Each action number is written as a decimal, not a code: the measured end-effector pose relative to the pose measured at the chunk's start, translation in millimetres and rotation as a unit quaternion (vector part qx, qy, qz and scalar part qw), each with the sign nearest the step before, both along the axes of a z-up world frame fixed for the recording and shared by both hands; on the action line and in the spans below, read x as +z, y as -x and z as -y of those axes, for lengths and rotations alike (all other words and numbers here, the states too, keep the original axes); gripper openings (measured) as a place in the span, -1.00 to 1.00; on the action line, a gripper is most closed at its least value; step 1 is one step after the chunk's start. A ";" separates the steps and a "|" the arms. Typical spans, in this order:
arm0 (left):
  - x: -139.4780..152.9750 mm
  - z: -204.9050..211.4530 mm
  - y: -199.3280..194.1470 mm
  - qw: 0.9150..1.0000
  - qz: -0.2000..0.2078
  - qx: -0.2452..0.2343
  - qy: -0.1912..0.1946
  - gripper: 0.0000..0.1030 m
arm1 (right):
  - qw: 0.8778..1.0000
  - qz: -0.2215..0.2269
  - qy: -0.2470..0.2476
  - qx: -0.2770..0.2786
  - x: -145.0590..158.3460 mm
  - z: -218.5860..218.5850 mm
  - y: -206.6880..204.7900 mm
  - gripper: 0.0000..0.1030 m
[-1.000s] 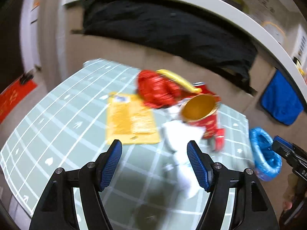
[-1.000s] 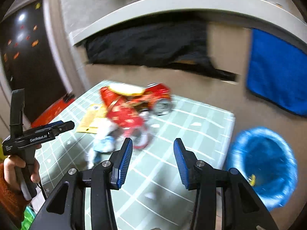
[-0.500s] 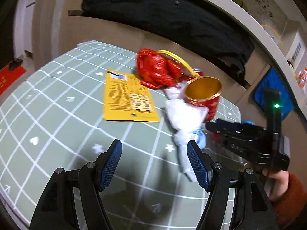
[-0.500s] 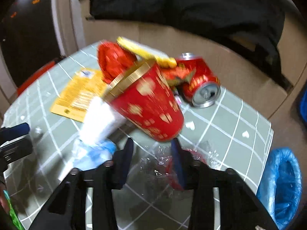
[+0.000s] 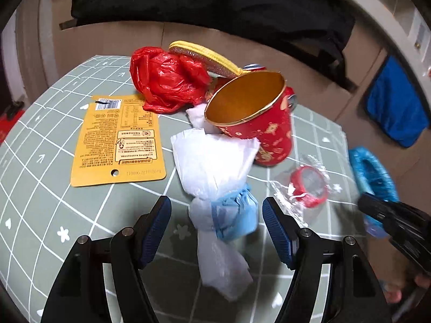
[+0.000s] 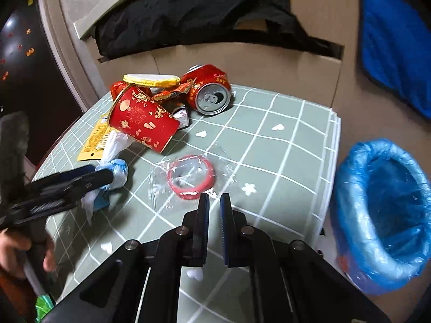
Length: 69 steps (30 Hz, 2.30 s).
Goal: Collect trash
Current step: 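Grasp the white tissue with the left tool while the right tool approaches the red tape, then grasp the red tape roll in its plastic bag with the right tool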
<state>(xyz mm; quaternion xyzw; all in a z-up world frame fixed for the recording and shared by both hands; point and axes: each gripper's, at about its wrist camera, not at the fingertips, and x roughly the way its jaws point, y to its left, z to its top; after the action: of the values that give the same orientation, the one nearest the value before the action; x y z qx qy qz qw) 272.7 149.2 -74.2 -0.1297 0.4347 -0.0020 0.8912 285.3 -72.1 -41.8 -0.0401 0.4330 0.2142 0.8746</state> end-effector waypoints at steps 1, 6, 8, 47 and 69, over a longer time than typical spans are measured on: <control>-0.5 1.2 -2.1 1.000 -0.003 0.004 -0.003 0.37 | 1.000 0.006 0.002 0.003 2.4 4.0 4.8 -0.86; -0.5 -0.8 -5.6 1.000 -0.014 0.023 -0.002 0.34 | 1.000 0.014 -0.003 0.021 1.5 8.7 13.2 -0.71; -3.7 -2.3 -7.9 0.999 -0.023 0.017 0.014 0.26 | 1.000 0.008 -0.010 0.024 -2.8 7.2 10.7 -0.48; 21.9 -71.1 60.1 0.996 0.055 0.067 0.031 -0.05 | 0.997 -0.049 0.041 0.040 -40.6 -79.0 -43.6 0.56; 27.9 -65.8 74.6 0.995 0.070 0.072 0.026 -0.04 | 0.996 -0.025 0.080 -0.032 -36.9 -58.5 -71.0 -0.21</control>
<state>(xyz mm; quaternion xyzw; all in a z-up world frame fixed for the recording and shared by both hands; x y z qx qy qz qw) 198.1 215.0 -46.3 -0.1828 0.3603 0.0416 0.9138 356.3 -13.6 -78.8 -0.0907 0.4714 0.1520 0.8640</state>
